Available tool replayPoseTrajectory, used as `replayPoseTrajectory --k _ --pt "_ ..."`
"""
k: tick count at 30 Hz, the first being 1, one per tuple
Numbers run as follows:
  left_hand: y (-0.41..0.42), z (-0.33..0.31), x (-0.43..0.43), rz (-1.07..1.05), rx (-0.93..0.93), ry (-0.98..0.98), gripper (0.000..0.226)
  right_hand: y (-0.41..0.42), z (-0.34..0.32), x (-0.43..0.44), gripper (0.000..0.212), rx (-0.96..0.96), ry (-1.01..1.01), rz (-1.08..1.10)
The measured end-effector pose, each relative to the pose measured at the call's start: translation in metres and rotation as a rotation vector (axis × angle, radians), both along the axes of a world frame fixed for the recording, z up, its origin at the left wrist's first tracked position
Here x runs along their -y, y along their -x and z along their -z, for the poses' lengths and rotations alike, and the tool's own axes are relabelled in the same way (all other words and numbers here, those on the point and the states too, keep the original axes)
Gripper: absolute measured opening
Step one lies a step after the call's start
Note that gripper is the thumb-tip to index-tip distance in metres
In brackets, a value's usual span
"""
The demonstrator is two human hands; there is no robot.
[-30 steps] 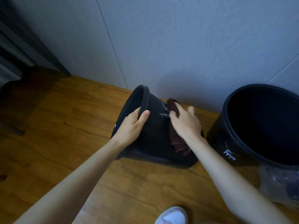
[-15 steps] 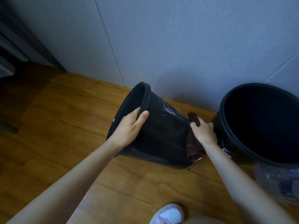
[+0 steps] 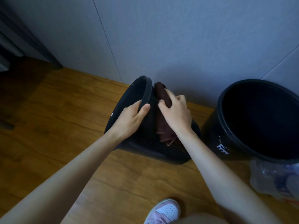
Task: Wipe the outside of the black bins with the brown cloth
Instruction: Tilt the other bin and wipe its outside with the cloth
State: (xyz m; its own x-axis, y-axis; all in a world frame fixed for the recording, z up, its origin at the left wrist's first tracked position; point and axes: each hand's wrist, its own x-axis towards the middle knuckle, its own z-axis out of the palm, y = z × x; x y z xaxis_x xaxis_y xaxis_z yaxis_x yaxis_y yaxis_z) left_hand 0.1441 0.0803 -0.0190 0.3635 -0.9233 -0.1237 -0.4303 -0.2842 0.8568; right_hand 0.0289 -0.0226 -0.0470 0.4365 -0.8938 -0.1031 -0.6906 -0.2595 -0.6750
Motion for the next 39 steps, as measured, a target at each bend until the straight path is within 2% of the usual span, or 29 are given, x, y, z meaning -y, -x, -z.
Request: replayPoseTrajectory --k 5,9,12,19,22,26,29,31,34,36,39 --pt "-0.007 0.001 -0.011 -0.003 -0.058 -0.02 0.019 0.057 0.048 0.021 0.046 -0.215 -0.239 0.182" --pt "-0.001 0.001 -0.01 0.029 -0.033 -0.017 0.026 0.077 0.059 0.029 0.046 -0.318 -0.363 0.271" --pt "-0.001 0.0 -0.009 0.022 -0.033 -0.013 0.027 0.058 0.041 0.027 0.045 -0.302 -0.3 0.211" --pt "0.004 -0.002 -0.009 0.02 0.034 0.0 0.021 -0.008 -0.018 -0.006 0.049 -0.036 0.027 -0.084" --pt "0.005 -0.003 -0.008 0.031 0.036 -0.012 0.022 -0.002 -0.009 -0.007 0.048 0.013 0.05 -0.066" --pt "-0.001 -0.006 -0.011 0.033 -0.057 -0.029 0.018 0.036 0.028 0.022 0.042 -0.2 -0.151 0.092" --pt "0.004 -0.009 -0.022 0.047 -0.227 -0.029 0.022 0.071 0.055 0.034 0.043 -0.316 -0.297 0.164" --pt "0.004 -0.014 -0.016 0.009 -0.37 -0.073 0.03 0.079 0.062 0.035 0.043 -0.297 -0.299 0.174" --pt "-0.006 -0.02 0.008 -0.112 -0.476 -0.181 0.031 0.078 0.06 0.029 0.042 -0.242 -0.258 0.149" --pt "-0.008 -0.031 0.016 -0.192 -0.562 -0.265 0.023 0.076 0.058 0.024 0.043 -0.227 -0.228 0.107" --pt "-0.008 -0.032 0.018 -0.255 -0.499 -0.265 0.028 0.074 0.056 0.019 0.043 -0.145 -0.211 0.059"
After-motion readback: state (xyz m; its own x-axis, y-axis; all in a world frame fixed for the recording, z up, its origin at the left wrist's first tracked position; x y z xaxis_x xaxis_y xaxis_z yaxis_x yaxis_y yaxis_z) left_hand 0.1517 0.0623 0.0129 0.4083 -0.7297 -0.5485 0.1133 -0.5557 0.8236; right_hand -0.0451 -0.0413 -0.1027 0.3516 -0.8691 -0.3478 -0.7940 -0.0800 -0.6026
